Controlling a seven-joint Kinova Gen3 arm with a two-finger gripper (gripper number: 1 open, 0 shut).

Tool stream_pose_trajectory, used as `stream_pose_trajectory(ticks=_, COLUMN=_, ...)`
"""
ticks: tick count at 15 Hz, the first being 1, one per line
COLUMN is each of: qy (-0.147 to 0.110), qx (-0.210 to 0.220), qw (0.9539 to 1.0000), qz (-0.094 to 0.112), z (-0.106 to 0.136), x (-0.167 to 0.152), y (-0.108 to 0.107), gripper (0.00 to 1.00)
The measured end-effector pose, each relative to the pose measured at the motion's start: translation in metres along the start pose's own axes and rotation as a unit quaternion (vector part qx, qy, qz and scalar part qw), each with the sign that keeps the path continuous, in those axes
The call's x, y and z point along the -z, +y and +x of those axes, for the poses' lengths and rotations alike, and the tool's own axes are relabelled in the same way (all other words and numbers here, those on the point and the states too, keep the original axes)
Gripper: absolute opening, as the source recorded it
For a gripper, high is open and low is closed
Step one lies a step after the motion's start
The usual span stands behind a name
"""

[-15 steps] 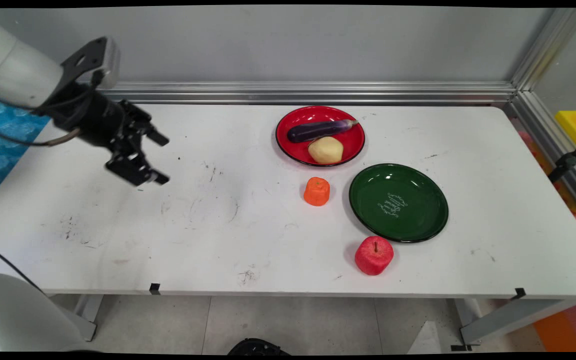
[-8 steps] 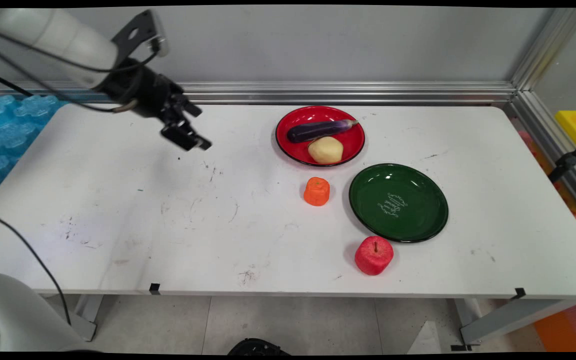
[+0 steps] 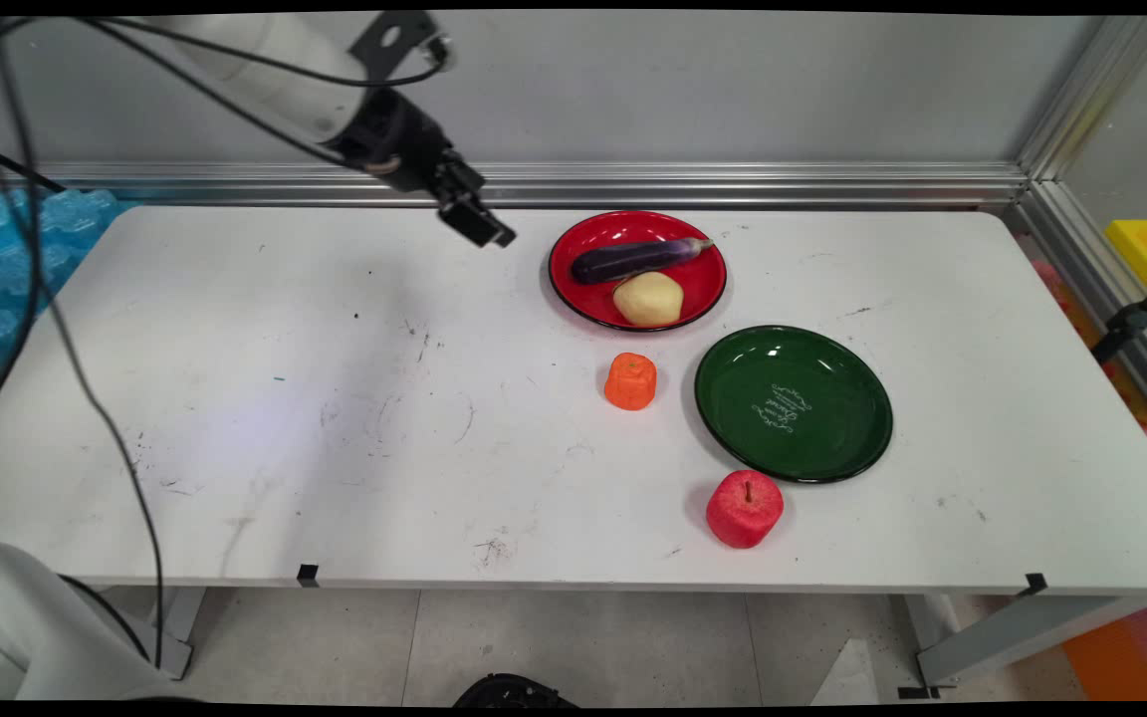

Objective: Pick up the eggplant from the red plate

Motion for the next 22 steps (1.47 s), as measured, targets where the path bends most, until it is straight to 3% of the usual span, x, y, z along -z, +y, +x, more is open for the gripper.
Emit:
stream_pose_trajectory(ticks=9, qy=-0.003, qx=-0.012, qw=0.9999, qz=-0.006, z=0.061, x=-0.098, y=-0.045, gripper=1.0)
stream_pose_trajectory(ticks=15, qy=-0.016, qx=-0.027, qw=0.9993, qz=-0.018, z=0.082, x=-0.156, y=-0.072, gripper=1.0)
stream_pose_trajectory(ticks=22, qy=-0.046, qx=-0.052, qw=0.9967, qz=-0.043, z=0.091, x=-0.215, y=-0.08, gripper=1.0)
